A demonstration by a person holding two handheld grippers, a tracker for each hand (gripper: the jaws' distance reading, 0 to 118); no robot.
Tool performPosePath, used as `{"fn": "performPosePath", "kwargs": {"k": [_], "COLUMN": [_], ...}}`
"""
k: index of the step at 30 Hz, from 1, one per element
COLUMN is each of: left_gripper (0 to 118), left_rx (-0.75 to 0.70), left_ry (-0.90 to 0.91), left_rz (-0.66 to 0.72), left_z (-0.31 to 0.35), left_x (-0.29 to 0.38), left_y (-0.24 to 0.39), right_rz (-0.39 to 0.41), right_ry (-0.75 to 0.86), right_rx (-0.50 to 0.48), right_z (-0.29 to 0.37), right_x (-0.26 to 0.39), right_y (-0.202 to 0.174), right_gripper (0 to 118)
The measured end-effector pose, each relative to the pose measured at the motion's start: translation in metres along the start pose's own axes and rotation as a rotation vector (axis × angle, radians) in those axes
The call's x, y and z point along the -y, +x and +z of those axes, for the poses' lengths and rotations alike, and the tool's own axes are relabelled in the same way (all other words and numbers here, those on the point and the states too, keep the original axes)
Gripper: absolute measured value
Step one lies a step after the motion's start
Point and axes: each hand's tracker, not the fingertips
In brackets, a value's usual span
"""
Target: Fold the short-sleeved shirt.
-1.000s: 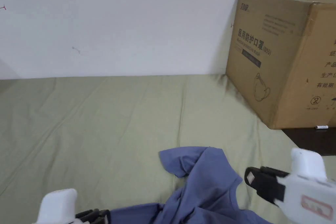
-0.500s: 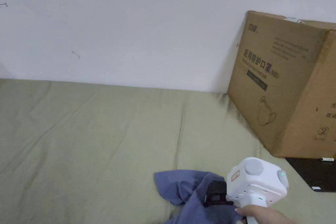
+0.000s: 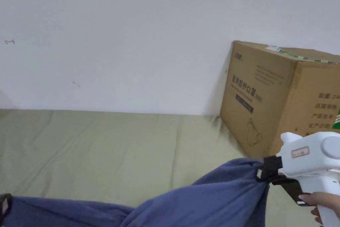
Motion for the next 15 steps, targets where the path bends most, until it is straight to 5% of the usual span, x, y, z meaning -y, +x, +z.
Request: {"fn": "performPosePath", "kwargs": {"k": [6, 15], "left_gripper": [0, 0], "left_rx": [0.02, 0.004], "left_ry": [0.079, 0.13], "left_rz": [-0.096, -0.097], "left_z": [0.014, 0.023], "left_x": [-0.098, -0.198], "left_y": [-0.011, -0.002], "right_rz": [0.025, 0.061], "right_ry": [0.155, 0.246], "right_rx": [-0.009, 0.029], "right_z": [0.11, 0.161], "right_x": [-0.028, -0.087], "right_y": [-0.025, -0.047], "right_gripper": [3, 4]}}
